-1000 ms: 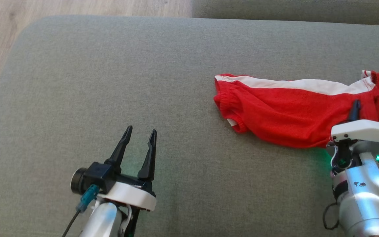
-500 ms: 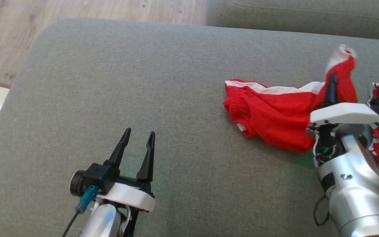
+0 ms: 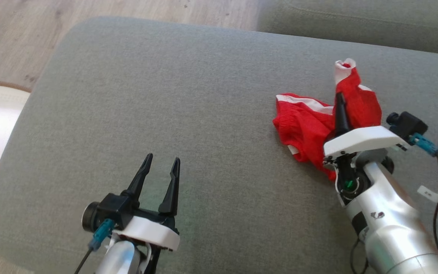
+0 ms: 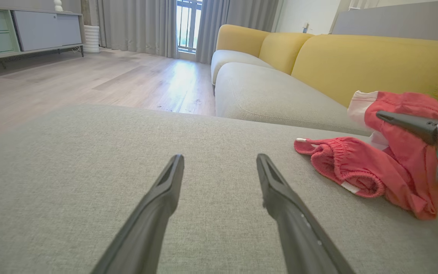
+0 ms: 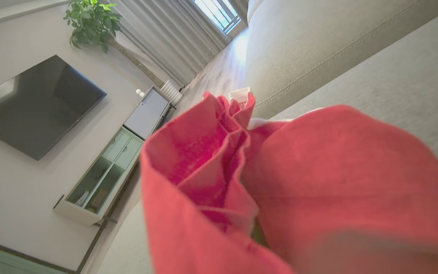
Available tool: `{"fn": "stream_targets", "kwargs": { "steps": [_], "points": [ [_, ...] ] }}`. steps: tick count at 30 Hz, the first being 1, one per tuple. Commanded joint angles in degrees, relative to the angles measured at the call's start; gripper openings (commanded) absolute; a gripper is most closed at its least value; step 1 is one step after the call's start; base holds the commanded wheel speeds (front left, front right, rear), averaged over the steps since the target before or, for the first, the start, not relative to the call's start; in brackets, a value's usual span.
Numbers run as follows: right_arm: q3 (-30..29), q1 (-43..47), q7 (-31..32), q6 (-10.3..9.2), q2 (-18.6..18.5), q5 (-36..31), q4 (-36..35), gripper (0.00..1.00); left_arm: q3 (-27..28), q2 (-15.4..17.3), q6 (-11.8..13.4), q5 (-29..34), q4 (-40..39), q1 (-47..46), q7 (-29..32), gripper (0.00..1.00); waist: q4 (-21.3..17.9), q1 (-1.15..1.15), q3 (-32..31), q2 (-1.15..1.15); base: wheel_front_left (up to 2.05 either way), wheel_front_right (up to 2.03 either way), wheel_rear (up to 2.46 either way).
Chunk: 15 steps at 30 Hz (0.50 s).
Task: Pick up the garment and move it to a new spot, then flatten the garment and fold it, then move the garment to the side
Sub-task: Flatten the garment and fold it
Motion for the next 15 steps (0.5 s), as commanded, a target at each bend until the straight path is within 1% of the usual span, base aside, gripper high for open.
{"fn": "stream_targets", "kwargs": {
  "steps": [1,7,8,9,15],
  "points": [
    [2.7,-2.0,-0.6,0.39,0.7,0.9,-1.4,0.00,1.8,0.3,-0.1,-0.2,-1.4,-1.4,-0.5,1.00,0.7,0.00,0.2,0.00,0.00,0.00,0.00],
    [8.4,-2.1,-0.6,0.39,0.7,3.4,-0.7,0.00,1.5,0.2,-0.1,-0.3,-0.9,-1.4,-0.5,1.00,2.2,0.00,0.5,0.00,0.00,0.00,0.00],
    [9.5,-2.1,-0.6,0.39,0.7,3.3,-0.4,0.02,1.5,0.2,-0.1,-0.3,-0.9,-1.4,-0.5,1.00,2.3,0.00,0.5,0.00,0.00,0.00,0.00],
    [10.8,-1.9,-0.6,0.39,0.7,3.5,0.0,1.00,1.4,0.2,-0.1,-0.3,-0.8,-1.4,-0.5,1.00,2.5,0.00,0.5,0.00,0.00,0.00,0.00],
    [19.2,-1.2,-0.5,0.39,0.7,5.5,-0.8,1.00,1.3,0.2,-0.1,-0.5,-0.7,-1.2,-0.5,1.00,3.0,0.00,0.2,0.00,0.00,0.00,0.00]
  ]
}}
